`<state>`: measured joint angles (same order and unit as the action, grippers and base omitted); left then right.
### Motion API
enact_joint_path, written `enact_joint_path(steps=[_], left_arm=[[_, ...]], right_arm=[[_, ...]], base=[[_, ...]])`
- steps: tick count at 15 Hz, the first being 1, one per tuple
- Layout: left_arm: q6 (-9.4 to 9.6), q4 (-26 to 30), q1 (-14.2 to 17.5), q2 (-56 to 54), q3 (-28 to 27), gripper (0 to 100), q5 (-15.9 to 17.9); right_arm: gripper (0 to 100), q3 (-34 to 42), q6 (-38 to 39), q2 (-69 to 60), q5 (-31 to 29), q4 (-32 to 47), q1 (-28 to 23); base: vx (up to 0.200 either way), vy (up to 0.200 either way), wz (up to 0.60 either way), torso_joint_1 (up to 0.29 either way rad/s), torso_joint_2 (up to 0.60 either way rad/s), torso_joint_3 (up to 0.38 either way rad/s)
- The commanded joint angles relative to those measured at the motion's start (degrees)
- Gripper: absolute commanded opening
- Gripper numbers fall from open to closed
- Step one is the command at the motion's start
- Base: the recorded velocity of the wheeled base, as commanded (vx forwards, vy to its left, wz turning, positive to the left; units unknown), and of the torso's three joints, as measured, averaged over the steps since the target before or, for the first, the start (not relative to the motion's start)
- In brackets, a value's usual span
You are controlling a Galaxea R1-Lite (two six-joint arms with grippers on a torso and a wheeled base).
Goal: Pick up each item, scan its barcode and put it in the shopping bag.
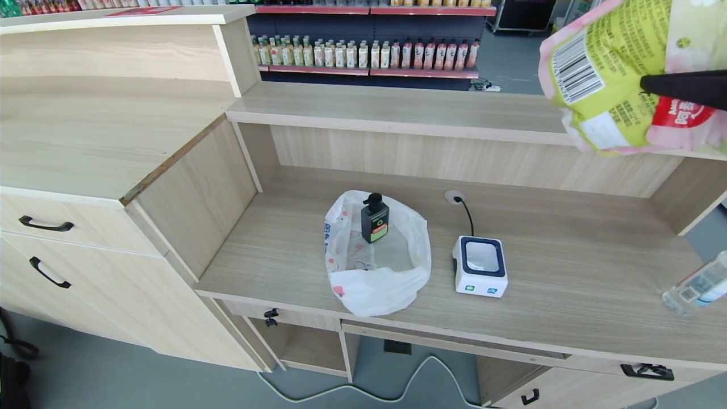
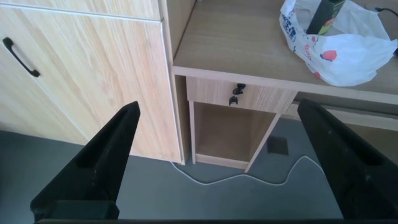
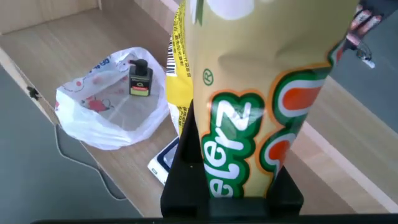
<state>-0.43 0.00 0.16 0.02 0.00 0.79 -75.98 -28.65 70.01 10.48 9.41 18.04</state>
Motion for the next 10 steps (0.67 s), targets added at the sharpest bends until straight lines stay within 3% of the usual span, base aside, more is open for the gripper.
enact_joint_path(steps=[1,2,5,10], left_arm=[[-0.01,0.00,0.02,-0.02,0.00,100,0.00],[-0.01,0.00,0.02,-0.02,0.00,100,0.00],[-0.01,0.00,0.02,-0.02,0.00,100,0.00],[-0.01,0.00,0.02,-0.02,0.00,100,0.00]], right_arm=[[0,0.57,3.07,-1.63,9.20,2.81,1.29],[0,0.75,6.76,-1.90,15.27,5.44,1.38],[0,-4.44,19.24,-0.23,19.49,12.12,2.08],[0,-6.72,20.83,-0.49,21.68,14.14,11.66]], base=[[0.000,0.000,0.00,0.000,0.00,0.000],[0.000,0.000,0.00,0.000,0.00,0.000],[0.000,0.000,0.00,0.000,0.00,0.000],[0.000,0.000,0.00,0.000,0.00,0.000]])
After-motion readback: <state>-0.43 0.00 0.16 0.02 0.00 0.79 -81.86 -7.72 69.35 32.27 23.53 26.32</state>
